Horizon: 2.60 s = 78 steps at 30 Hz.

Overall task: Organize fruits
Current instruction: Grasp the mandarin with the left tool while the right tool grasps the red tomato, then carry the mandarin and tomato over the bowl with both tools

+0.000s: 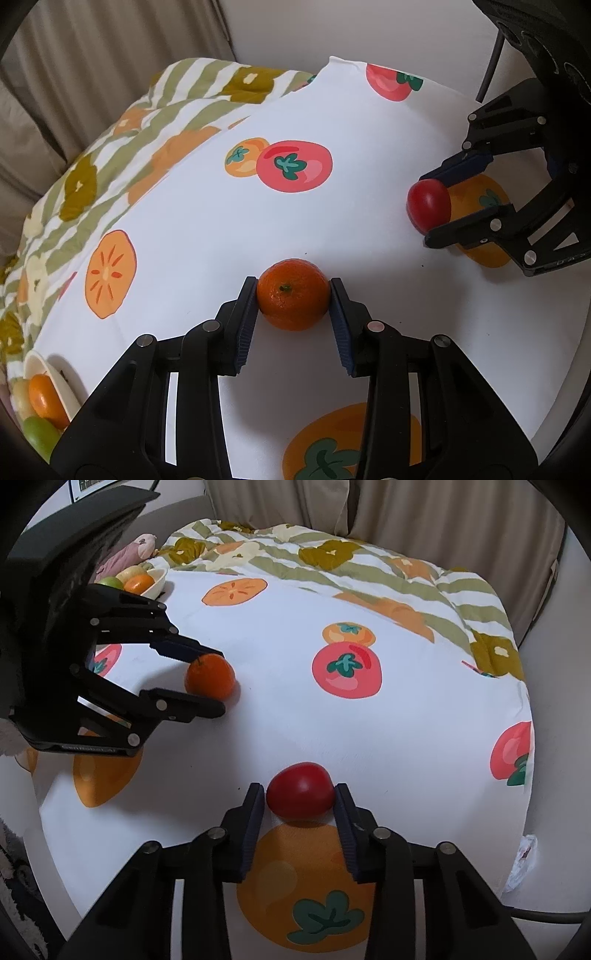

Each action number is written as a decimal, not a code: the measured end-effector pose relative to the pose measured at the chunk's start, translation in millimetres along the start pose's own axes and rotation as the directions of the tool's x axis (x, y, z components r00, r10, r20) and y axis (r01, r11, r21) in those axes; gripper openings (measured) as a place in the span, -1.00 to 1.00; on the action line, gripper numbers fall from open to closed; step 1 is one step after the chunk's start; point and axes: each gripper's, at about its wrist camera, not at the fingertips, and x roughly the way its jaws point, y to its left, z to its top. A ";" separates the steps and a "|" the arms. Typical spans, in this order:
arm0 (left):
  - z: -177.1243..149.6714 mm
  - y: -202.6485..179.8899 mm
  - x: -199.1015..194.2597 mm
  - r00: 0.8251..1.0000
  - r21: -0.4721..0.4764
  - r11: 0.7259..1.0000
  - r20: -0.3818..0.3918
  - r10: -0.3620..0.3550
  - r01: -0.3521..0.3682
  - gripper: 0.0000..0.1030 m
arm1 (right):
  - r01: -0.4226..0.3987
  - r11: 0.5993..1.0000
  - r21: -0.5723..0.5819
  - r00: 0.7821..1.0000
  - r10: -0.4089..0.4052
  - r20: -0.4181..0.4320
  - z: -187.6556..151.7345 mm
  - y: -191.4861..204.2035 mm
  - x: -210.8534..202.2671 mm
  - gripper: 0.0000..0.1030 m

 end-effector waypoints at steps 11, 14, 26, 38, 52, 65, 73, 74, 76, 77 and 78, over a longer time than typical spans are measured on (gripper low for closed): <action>-1.4 5.6 -14.1 0.999 -0.027 0.999 0.001 0.043 -0.043 -0.18 | 0.020 1.000 0.004 0.998 -0.020 0.052 6.4 6.8 -20.7 -0.34; -1.4 8.8 -24.0 0.998 -0.036 0.998 0.012 0.060 -0.060 -0.18 | 0.025 1.000 0.002 0.997 -0.025 0.074 12.0 10.9 -31.1 -0.34; -16.3 43.6 -81.9 0.990 -0.147 0.981 0.046 0.137 -0.129 -0.18 | 0.022 0.998 -0.051 0.986 -0.013 0.167 46.8 50.8 -72.8 -0.34; -64.4 113.8 -141.9 0.974 -0.284 0.938 0.045 0.221 -0.200 -0.18 | -0.032 0.995 -0.090 0.973 0.052 0.226 108.3 113.0 -78.9 -0.34; -118.3 218.4 -136.7 0.968 -0.363 0.901 -0.008 0.252 -0.237 -0.18 | -0.100 0.991 -0.089 0.966 0.118 0.230 195.6 179.7 -25.4 -0.34; -132.3 252.8 -109.9 0.981 -0.341 0.921 -0.025 0.190 -0.187 -0.18 | -0.125 0.992 0.012 0.972 0.119 0.204 236.5 196.4 26.0 -0.34; -141.0 256.5 -107.1 0.987 -0.336 0.928 -0.027 0.161 -0.161 -0.17 | -0.133 0.990 0.040 0.973 0.123 0.195 246.7 193.8 39.1 -0.34; -141.9 256.5 -108.2 0.988 -0.334 0.930 -0.021 0.155 -0.153 -0.16 | -0.136 0.990 0.045 0.973 0.125 0.195 248.0 192.7 39.9 -0.34; -142.8 255.9 -109.7 0.987 -0.333 0.930 -0.018 0.158 -0.155 0.01 | -0.137 0.989 0.048 0.973 0.125 0.196 249.1 191.6 40.5 -0.34; -143.0 256.4 -110.4 0.986 -0.333 0.929 -0.017 0.168 -0.164 0.11 | -0.137 0.990 0.046 0.973 0.125 0.195 249.4 191.4 40.6 -0.35; -142.9 257.1 -111.3 0.984 -0.335 0.927 -0.013 0.175 -0.170 0.33 | -0.137 0.990 0.046 0.973 0.125 0.196 249.1 191.5 40.4 -0.34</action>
